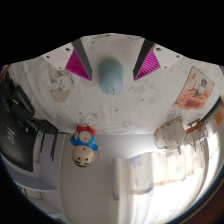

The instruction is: Arrange mouse

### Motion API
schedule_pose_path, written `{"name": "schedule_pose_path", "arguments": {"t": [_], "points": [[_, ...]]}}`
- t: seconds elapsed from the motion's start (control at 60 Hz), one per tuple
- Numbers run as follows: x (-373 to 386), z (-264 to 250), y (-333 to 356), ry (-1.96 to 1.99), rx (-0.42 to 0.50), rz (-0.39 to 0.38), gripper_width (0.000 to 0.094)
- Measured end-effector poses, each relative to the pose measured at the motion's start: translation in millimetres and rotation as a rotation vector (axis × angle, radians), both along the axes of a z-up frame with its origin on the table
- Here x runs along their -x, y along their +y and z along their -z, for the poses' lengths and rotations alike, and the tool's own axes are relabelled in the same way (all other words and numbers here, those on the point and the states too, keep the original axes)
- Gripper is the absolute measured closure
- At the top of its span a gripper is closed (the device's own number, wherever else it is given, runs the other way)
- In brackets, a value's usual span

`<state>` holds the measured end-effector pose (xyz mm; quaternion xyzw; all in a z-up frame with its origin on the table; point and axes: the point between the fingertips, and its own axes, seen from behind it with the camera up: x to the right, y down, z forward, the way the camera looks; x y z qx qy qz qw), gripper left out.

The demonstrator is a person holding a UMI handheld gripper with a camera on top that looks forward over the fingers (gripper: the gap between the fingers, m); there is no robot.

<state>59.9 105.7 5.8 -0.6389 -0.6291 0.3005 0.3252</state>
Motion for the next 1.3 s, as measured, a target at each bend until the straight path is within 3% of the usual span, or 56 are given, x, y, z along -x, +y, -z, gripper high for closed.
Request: {"name": "schedule_pose_path", "arguments": {"t": [0.4, 0.467, 0.517, 0.617, 0.733, 0.867, 1.0, 1.117, 1.3], "points": [[41.3, 21.7, 4.7, 0.013, 0.016, 0.027, 0.0080], [43.4, 21.9, 2.4, 0.014, 0.019, 0.021, 0.0196], [44.2, 21.4, 2.6, 0.011, 0.006, 0.015, 0.0468], [47.3, 9.6, 10.3, 0.016, -0.056, 0.019, 0.0534], [54.6, -24.9, 1.0, 0.031, -0.040, 0.040, 0.0552], [70.7, -89.2, -62.9, 0.067, 0.031, 0.020, 0.0553], [77.0, -126.3, -177.7, 0.084, 0.098, -0.066, 0.0553], [66.8, -104.1, -281.7, 0.035, 0.148, -0.125, 0.0554], [51.9, -30.6, -366.5, -0.028, 0.104, -0.178, 0.0547]]}}
